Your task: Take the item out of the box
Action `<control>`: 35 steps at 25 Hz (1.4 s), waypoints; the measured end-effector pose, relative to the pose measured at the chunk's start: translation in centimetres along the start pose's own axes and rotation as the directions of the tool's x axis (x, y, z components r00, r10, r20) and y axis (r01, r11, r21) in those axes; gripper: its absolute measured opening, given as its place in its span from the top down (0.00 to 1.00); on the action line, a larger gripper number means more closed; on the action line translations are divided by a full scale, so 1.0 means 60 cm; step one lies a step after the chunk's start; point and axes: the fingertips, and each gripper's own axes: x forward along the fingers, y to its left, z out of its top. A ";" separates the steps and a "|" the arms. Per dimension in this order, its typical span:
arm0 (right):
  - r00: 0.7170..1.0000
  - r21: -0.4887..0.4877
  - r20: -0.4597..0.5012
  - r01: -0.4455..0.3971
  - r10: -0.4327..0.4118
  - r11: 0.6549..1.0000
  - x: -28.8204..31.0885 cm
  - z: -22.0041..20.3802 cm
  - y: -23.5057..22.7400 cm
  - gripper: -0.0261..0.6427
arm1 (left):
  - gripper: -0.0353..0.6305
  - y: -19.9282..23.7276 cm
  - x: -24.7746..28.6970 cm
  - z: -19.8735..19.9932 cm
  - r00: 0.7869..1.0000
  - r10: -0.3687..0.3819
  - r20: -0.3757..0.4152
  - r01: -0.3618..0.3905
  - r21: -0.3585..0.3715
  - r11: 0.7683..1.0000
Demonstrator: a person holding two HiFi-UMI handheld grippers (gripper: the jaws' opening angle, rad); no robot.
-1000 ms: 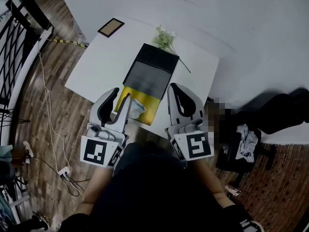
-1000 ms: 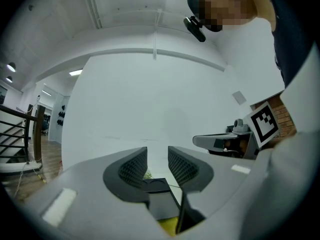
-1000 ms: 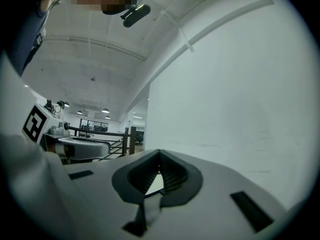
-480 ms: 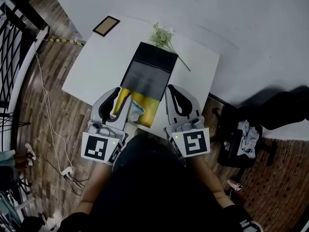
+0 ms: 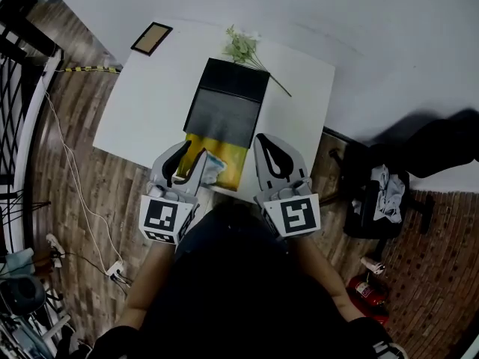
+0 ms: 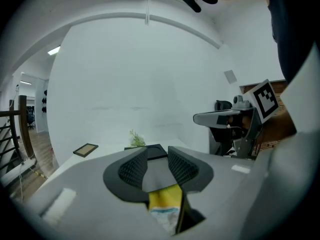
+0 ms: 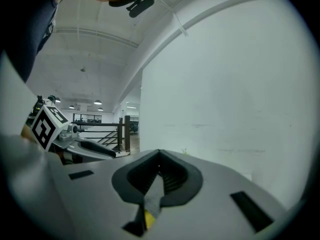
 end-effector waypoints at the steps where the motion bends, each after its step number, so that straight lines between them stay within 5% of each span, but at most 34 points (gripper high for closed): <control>1: 1.000 0.005 -0.010 0.005 -0.005 1.000 -0.002 -0.007 0.000 0.94 | 0.74 -0.001 0.001 -0.012 1.000 -0.009 -0.020 0.009 -0.001 1.000; 9: 0.998 0.018 -0.062 0.020 -0.018 1.000 -0.006 -0.042 0.003 0.94 | 0.74 -0.013 0.016 -0.100 0.984 -0.083 -0.160 0.082 -0.014 0.997; 17: 0.995 0.017 -0.096 0.016 -0.015 1.000 -0.003 -0.064 0.009 0.94 | 0.74 -0.023 0.027 -0.177 0.940 -0.156 -0.302 0.157 -0.021 0.987; 24: 0.991 0.025 -0.131 0.028 -0.025 0.999 -0.004 -0.078 0.007 0.94 | 0.72 -0.030 0.029 -0.232 0.883 -0.219 -0.416 0.225 -0.035 0.974; 35: 0.990 0.019 -0.142 0.021 -0.018 1.000 0.001 -0.094 0.007 0.94 | 0.70 -0.046 0.032 -0.293 0.753 -0.279 -0.595 0.317 -0.044 0.947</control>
